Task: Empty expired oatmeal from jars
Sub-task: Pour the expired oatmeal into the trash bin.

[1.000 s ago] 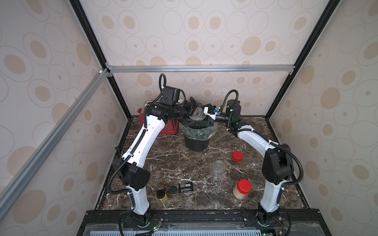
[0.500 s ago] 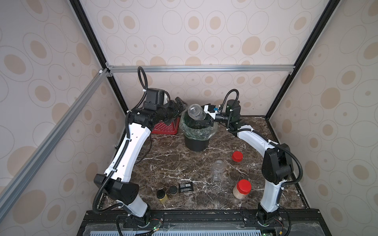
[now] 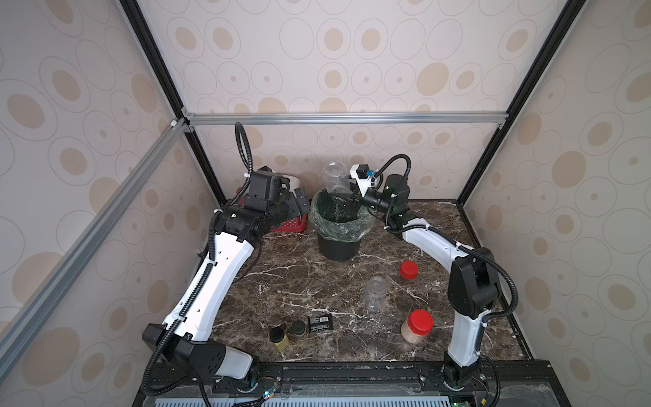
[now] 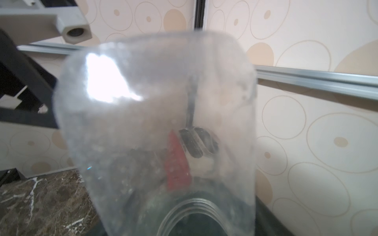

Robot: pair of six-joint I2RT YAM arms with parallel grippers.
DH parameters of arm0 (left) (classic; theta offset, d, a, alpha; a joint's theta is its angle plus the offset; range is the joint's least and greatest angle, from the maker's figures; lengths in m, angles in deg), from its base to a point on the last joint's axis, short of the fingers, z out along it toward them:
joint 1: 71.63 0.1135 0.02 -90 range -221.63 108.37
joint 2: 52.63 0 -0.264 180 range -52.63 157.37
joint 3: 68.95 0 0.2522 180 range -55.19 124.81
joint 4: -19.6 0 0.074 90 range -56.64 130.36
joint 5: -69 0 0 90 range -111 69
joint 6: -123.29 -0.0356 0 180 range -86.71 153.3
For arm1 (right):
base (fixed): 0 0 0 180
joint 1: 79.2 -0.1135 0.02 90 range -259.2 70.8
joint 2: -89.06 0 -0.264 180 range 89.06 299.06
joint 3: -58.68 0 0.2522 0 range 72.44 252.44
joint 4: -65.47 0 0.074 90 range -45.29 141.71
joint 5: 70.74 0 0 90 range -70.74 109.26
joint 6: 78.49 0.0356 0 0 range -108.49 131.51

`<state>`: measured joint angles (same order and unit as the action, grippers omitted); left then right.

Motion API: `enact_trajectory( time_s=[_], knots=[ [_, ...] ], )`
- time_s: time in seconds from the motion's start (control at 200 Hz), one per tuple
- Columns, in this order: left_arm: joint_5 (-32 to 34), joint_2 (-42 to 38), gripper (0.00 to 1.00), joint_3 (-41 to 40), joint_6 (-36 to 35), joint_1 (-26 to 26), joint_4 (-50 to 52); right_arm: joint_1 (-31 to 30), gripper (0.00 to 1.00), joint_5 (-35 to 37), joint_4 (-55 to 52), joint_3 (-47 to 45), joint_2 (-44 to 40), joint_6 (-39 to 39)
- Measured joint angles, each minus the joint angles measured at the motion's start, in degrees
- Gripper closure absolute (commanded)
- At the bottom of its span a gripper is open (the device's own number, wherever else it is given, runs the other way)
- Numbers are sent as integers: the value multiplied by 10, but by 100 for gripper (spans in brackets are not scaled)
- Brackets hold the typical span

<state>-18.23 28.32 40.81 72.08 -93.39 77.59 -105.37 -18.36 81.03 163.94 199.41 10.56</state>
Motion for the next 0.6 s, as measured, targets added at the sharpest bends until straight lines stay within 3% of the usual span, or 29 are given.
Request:
enact_trajectory(
  time_s=[0.235, 0.596],
  knots=[
    [34, -37, 1, -39, -44, -6, -40, -20, 86, 92, -43, -35, -28, 87],
    [-14, -54, 1, -95, -90, -7, -107, -25, 89, 145, -137, -16, -47, 124]
  ],
)
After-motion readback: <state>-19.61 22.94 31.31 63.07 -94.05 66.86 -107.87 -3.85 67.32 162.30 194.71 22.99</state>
